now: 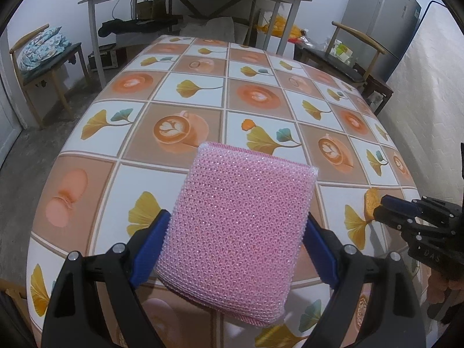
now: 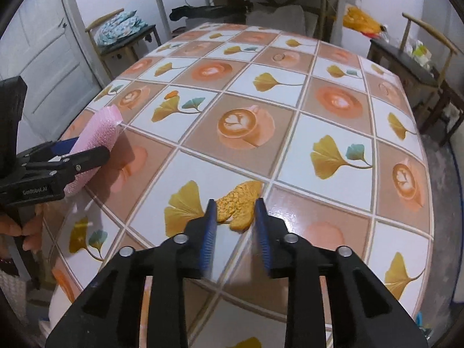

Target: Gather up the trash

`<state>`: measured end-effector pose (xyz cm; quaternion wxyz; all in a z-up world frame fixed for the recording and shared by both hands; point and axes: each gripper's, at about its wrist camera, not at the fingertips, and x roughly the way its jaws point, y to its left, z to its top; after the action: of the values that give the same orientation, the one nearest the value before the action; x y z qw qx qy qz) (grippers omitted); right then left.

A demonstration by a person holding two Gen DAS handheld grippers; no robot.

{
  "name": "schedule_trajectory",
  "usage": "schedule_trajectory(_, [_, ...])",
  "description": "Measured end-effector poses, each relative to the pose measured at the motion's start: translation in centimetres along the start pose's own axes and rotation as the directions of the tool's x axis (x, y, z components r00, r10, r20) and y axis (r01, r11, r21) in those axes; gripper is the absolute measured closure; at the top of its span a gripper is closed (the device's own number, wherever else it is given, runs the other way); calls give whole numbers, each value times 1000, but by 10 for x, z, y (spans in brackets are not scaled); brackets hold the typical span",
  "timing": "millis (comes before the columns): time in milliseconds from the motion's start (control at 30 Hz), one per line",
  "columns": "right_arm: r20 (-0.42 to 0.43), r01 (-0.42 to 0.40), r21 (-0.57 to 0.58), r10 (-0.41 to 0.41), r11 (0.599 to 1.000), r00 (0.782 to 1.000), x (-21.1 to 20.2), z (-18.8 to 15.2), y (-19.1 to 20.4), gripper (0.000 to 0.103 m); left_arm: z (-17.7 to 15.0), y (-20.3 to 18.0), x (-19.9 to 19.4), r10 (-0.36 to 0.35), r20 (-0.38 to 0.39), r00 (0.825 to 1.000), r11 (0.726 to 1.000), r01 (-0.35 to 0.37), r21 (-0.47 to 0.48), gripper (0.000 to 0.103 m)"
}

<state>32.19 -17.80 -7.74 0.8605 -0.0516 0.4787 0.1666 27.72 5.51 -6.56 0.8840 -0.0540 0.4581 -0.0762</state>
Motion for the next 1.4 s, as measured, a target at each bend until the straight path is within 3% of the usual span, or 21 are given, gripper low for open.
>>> schedule_trajectory(267, [6,-36,83,36,996,999,8,3,-14,72,0,-1,0,0,0,1000,1000,0,4,17])
schedule_trajectory(400, [12,-14,67,13,998,1000,8,1,-8,71,-1,-2,1,0,-1,1000,1000,0,7,17])
schedule_trajectory(633, [27,75,-25,-74,997,997,7,-2,8,83,-1,-2,0,1,0,1000,1000,-1,6,17])
schedule_trajectory(800, [42,129,-47,-127,991,991,3,-4,11,100,-2,-3,0,2,0,1000,1000,-2,6,17])
schedule_trajectory(1400, [79,100,1,-100,995,992,-11,-3,11,103,-5,-4,0,19,9,1000,1000,-19,21,17])
